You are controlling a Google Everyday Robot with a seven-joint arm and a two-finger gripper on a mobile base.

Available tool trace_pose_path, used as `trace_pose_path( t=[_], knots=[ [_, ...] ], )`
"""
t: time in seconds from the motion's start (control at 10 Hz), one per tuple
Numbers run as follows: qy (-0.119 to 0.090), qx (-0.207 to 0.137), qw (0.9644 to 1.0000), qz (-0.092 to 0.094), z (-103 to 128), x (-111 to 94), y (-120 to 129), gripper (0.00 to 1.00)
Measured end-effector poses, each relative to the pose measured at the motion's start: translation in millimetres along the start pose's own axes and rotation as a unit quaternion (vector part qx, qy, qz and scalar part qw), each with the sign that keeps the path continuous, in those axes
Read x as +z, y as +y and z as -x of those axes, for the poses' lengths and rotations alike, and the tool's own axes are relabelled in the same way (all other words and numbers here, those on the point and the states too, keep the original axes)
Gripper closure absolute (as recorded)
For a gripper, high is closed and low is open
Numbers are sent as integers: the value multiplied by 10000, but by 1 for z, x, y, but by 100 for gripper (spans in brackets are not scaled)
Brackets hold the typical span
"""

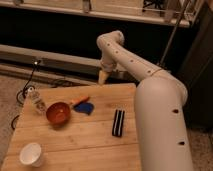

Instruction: Place the pepper in the ceramic cup

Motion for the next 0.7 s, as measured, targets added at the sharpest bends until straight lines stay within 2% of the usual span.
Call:
trace_pose_path(
  t=[0.1,0.2,0.3,0.4,0.5,0.7],
  knots=[
    [100,-146,9998,-49,-5,1,-7,20],
    [313,-507,9981,-177,-18,6,-25,20],
    [474,-870,9946,-310,-30,11,-45,20],
    [664,-1314,9878,-498,-39,18,-67,20],
    [773,-1613,9818,-634,-43,22,-79,20],
    [1146,-2458,9561,-1115,-56,31,-115,20]
  ],
)
